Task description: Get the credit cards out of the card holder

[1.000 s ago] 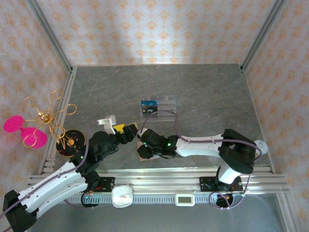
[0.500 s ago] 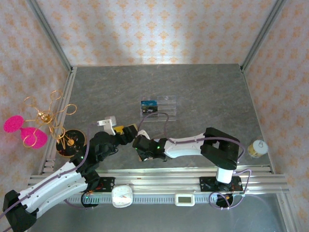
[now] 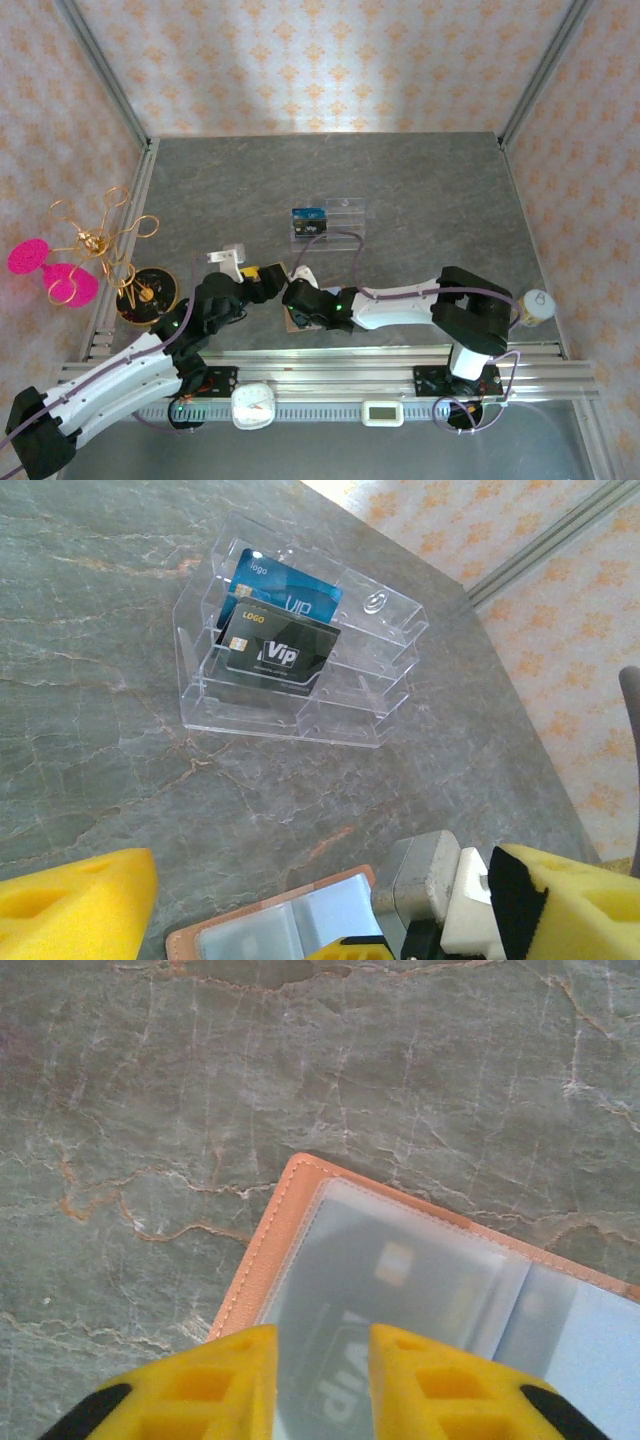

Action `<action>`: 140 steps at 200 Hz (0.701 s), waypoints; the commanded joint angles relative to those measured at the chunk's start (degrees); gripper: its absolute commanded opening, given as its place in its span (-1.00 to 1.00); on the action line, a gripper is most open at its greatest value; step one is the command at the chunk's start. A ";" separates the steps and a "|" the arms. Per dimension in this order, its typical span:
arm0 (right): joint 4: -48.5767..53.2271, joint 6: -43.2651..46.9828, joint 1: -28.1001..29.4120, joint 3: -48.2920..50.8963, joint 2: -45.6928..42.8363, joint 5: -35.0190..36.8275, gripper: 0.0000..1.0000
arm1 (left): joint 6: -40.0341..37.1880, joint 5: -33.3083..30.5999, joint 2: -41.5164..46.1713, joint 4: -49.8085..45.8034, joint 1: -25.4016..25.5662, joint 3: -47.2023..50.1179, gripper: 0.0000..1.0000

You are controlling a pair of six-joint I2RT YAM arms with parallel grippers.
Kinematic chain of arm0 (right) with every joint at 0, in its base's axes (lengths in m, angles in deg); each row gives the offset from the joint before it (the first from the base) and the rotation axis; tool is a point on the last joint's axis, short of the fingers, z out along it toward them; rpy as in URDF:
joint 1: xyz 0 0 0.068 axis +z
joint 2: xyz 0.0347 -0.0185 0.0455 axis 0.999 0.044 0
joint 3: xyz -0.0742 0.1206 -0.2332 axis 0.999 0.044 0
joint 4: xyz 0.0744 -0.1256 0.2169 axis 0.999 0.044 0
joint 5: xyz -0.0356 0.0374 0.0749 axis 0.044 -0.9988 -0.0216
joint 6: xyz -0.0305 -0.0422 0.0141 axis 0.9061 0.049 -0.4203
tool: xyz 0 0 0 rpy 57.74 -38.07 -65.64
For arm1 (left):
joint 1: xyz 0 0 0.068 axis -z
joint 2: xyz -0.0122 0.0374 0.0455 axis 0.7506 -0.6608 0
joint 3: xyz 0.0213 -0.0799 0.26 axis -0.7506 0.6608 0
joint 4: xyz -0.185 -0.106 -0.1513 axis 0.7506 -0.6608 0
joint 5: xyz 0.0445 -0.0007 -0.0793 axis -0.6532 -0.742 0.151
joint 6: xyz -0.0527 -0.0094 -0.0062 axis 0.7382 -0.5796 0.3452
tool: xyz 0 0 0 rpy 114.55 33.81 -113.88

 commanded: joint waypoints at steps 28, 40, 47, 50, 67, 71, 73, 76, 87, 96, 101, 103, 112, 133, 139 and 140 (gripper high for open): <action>6.57 -0.03 1.69 -2.33 3.14 4.14 -0.30 | 0.30 -0.33 2.10 0.93 -0.71 1.05 0.75; 7.52 0.28 2.20 -3.02 4.62 4.51 -0.29 | 0.15 -0.24 1.92 0.81 -0.71 1.04 0.76; 8.29 0.20 2.23 -3.37 5.42 4.99 -0.30 | 0.06 -0.24 1.68 0.60 -0.73 0.93 0.76; 8.75 0.03 2.24 -3.63 5.72 5.27 -0.32 | 0.04 -0.28 1.54 0.56 -0.71 0.79 0.76; 9.89 -0.61 2.27 -3.90 6.30 6.25 -0.52 | -0.31 -0.08 0.89 0.47 -0.71 0.60 0.76; 9.97 -1.08 2.23 -3.77 6.19 6.56 -0.63 | -0.31 -0.09 0.80 0.34 -0.72 0.53 0.75; 9.98 -1.33 2.23 -3.64 6.07 6.90 -0.69 | -0.31 -0.15 0.65 0.26 -0.71 0.55 0.75; 9.89 -1.75 2.23 -3.49 5.85 7.21 -0.76 | -0.31 -0.19 0.48 0.19 -0.78 0.44 0.74; 8.50 -3.16 2.23 -2.22 4.23 8.14 -0.91 | -0.42 0.13 -0.04 0.31 -0.72 0.55 0.65; 6.50 -4.62 2.23 -0.73 2.29 8.77 -0.97 | -0.32 0.15 -0.74 0.21 -0.71 0.62 0.56; 5.07 -5.20 2.08 0.29 1.12 8.58 -1.00 | -0.31 0.51 -1.16 0.58 -0.71 0.78 0.49; 4.43 -5.46 2.10 0.65 0.69 8.48 -1.00 | -0.38 0.68 -1.33 0.80 -0.76 0.81 0.46; 1.95 -6.54 1.80 2.31 -1.17 7.90 -1.00 | -0.49 1.65 -2.43 1.72 -0.71 1.01 0.32; -2.82 -9.22 1.40 5.69 -4.72 8.23 -1.00 | -0.06 4.22 -6.07 4.61 -0.62 1.84 -0.13; -4.28 -9.80 1.23 6.65 -5.70 8.06 -1.00 | 0.11 5.19 -7.33 5.57 -0.62 2.08 -0.25; -4.53 -9.90 1.20 6.87 -5.91 8.03 -1.00 | 0.12 5.26 -7.54 5.71 -0.62 2.11 -0.27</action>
